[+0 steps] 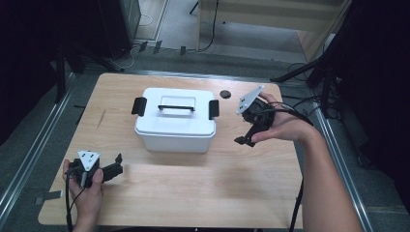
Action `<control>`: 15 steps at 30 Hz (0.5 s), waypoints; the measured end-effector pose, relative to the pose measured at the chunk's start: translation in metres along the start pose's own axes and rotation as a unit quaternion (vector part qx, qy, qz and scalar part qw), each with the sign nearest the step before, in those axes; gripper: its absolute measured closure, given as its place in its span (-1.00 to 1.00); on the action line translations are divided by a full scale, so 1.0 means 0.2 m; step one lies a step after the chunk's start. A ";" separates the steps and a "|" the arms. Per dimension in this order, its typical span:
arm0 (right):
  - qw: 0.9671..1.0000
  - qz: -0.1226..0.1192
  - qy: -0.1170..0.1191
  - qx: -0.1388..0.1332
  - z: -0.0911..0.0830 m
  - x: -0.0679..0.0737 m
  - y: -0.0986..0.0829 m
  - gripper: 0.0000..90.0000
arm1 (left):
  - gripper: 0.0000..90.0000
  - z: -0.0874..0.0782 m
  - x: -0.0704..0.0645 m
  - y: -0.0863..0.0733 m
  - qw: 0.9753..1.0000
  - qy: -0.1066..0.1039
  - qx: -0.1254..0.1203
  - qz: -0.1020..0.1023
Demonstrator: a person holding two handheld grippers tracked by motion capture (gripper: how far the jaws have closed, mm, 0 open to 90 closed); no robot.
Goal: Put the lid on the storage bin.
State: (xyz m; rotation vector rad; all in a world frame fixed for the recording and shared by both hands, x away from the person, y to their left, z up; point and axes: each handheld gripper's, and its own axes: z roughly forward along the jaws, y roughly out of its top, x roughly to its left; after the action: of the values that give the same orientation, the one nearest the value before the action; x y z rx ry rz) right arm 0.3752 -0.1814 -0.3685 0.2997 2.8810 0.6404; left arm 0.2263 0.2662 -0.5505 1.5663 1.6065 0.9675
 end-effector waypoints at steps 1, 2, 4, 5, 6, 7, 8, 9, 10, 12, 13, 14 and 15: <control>1.000 0.000 -0.001 -0.001 0.00 0.00 -0.01 -0.96 | -0.97 0.00 0.00 0.00 1.000 0.000 0.000 0.000; 1.000 0.000 -0.002 0.000 0.01 0.01 -0.02 -0.96 | -0.97 0.00 0.00 0.00 1.000 0.000 0.000 0.000; 1.000 0.004 -0.002 -0.002 0.02 0.01 -0.05 -0.96 | -0.97 0.00 0.00 0.00 1.000 0.001 -0.002 -0.001; 1.000 0.002 -0.002 -0.004 0.02 0.02 -0.06 -0.96 | -0.97 0.00 0.00 0.00 1.000 0.001 -0.003 -0.003; 1.000 0.004 -0.005 -0.006 0.03 0.02 -0.07 -0.96 | -0.97 0.00 0.00 0.00 1.000 0.000 -0.004 -0.003; 1.000 0.005 -0.006 -0.005 0.03 0.02 -0.08 -0.96 | -0.97 0.00 0.00 0.00 1.000 0.000 -0.004 -0.003; 1.000 0.007 -0.008 -0.004 0.03 0.03 -0.09 -0.96 | -0.97 0.00 0.00 0.00 1.000 0.000 -0.004 -0.003; 1.000 0.007 -0.011 -0.006 0.04 0.03 -0.11 -0.96 | -0.97 0.00 0.00 0.00 1.000 0.000 -0.003 -0.002; 1.000 0.009 -0.010 -0.005 0.04 0.03 -0.12 -0.96 | -0.97 0.00 0.00 0.00 1.000 0.001 -0.003 -0.002; 1.000 0.012 -0.016 -0.010 0.05 0.04 -0.14 -0.96 | -0.97 0.00 0.00 0.00 1.000 0.000 -0.003 -0.001; 1.000 0.014 -0.016 -0.012 0.05 0.04 -0.15 -0.96 | -0.97 0.00 0.00 0.00 1.000 0.000 -0.003 -0.002; 1.000 0.015 -0.018 -0.015 0.05 0.05 -0.16 -0.96 | -0.97 0.00 0.00 0.00 1.000 0.000 -0.003 -0.001; 0.999 0.016 -0.020 -0.020 0.06 0.05 -0.17 -0.96 | -0.97 0.00 0.00 0.00 1.000 0.000 -0.002 0.000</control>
State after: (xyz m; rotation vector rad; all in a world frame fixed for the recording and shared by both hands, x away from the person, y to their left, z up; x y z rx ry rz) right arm 0.3622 -0.2040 -0.3944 0.3506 2.8268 0.6879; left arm 0.2256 0.2663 -0.5505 1.5639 1.6025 0.9704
